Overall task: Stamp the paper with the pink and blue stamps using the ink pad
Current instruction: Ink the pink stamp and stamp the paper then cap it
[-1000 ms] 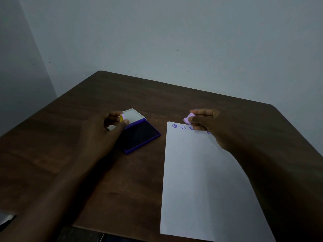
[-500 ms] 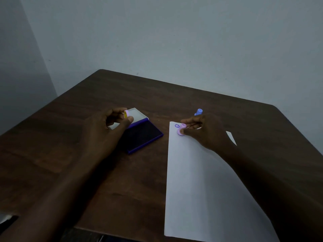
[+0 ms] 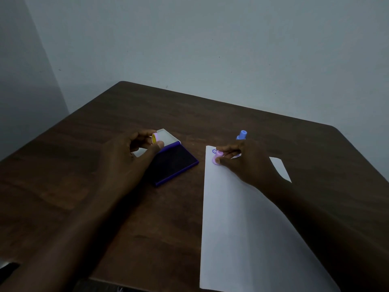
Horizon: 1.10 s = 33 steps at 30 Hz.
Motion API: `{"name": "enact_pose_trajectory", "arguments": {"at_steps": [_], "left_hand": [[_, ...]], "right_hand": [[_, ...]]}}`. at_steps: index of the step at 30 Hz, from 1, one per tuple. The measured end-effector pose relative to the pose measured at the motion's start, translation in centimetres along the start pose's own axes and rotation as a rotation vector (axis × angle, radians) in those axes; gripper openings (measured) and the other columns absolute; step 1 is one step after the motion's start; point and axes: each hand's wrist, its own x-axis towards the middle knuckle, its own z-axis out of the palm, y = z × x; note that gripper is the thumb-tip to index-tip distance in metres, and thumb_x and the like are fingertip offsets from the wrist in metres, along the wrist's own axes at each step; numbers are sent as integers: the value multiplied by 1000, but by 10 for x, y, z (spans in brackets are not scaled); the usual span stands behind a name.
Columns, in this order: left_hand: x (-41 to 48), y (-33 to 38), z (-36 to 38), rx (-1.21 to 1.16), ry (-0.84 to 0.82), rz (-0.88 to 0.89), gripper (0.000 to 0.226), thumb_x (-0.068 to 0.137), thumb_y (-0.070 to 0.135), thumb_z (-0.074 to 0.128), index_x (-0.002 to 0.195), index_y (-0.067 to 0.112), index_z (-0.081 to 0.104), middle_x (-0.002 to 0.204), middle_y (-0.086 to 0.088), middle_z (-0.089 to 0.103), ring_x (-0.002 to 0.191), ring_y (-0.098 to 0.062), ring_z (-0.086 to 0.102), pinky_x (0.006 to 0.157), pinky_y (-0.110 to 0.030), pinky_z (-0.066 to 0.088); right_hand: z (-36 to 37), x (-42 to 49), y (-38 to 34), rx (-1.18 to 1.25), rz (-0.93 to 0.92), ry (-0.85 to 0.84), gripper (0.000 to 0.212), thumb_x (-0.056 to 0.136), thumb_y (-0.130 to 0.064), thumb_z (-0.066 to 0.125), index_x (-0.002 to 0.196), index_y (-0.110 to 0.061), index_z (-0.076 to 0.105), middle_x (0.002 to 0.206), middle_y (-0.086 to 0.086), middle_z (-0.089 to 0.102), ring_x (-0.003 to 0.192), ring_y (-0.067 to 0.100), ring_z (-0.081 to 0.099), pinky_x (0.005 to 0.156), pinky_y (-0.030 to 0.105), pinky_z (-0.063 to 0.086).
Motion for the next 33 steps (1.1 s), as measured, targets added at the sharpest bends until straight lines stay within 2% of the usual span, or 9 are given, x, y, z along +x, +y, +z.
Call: {"name": "enact_pose_trajectory", "arguments": {"at_steps": [3, 5, 8, 12, 18, 21, 25, 31, 33], "left_hand": [[-1, 2, 1, 4, 5, 25, 26, 85, 40, 72, 106, 46, 59, 83, 33, 52, 77, 25, 55, 67, -9, 36], [-1, 3, 1, 8, 6, 39, 25, 85, 40, 72, 106, 45, 60, 83, 32, 53, 77, 38, 46, 68, -8, 35], [-1, 2, 1, 33, 3, 55, 23, 85, 39, 73, 105, 41, 62, 83, 33, 53, 76, 41, 43, 68, -7, 33], [-1, 1, 2, 53, -7, 47, 24, 85, 43, 72, 108, 40, 64, 85, 32, 53, 76, 32, 50, 68, -8, 34], [-1, 0, 2, 48, 0, 60, 31, 83, 46, 71, 112, 42, 65, 88, 33, 56, 80, 29, 53, 71, -7, 36], [-1, -1, 2, 52, 1, 57, 29, 83, 47, 71, 111, 42, 65, 87, 33, 55, 80, 37, 47, 70, -7, 36], [0, -2, 2, 44, 3, 34, 33, 83, 46, 72, 114, 36, 69, 87, 33, 56, 82, 17, 55, 71, -9, 40], [-2, 0, 2, 24, 7, 33, 30, 84, 44, 72, 113, 38, 67, 86, 30, 57, 83, 14, 54, 71, -8, 38], [-2, 0, 2, 13, -2, 27, 31, 84, 44, 72, 114, 36, 67, 88, 28, 59, 86, 13, 55, 73, -11, 40]], "right_hand": [[-1, 2, -1, -4, -4, -29, 36, 80, -30, 76, 112, -13, 73, 110, 4, 74, 68, -6, 51, 66, -2, 31], [-3, 3, -1, -10, -3, -44, 37, 80, -30, 77, 112, -12, 73, 110, 5, 74, 74, 0, 55, 77, 8, 37], [-2, 4, 0, -41, 12, -53, 40, 80, -35, 76, 113, -13, 72, 109, 5, 74, 88, 8, 60, 89, 23, 40], [0, 6, 3, -46, 3, -51, 40, 80, -37, 75, 113, -14, 72, 109, 5, 74, 88, 7, 58, 90, 26, 40], [0, 6, 5, -17, -46, -29, 39, 78, -35, 77, 112, -15, 72, 110, 3, 74, 72, -3, 52, 80, 16, 36], [1, 6, 5, -17, -42, -25, 39, 78, -35, 77, 111, -15, 73, 109, 3, 75, 77, -1, 54, 85, 21, 36], [1, 7, 6, -12, -23, -35, 39, 79, -36, 77, 112, -14, 73, 110, 3, 74, 87, 4, 57, 88, 23, 38], [-1, 5, 4, -11, -6, -48, 39, 80, -35, 76, 113, -13, 72, 112, 4, 73, 87, 4, 55, 89, 23, 37], [-2, 2, 3, 4, -8, -60, 39, 80, -34, 76, 113, -13, 72, 110, 1, 73, 81, 1, 55, 84, 11, 38]]}}
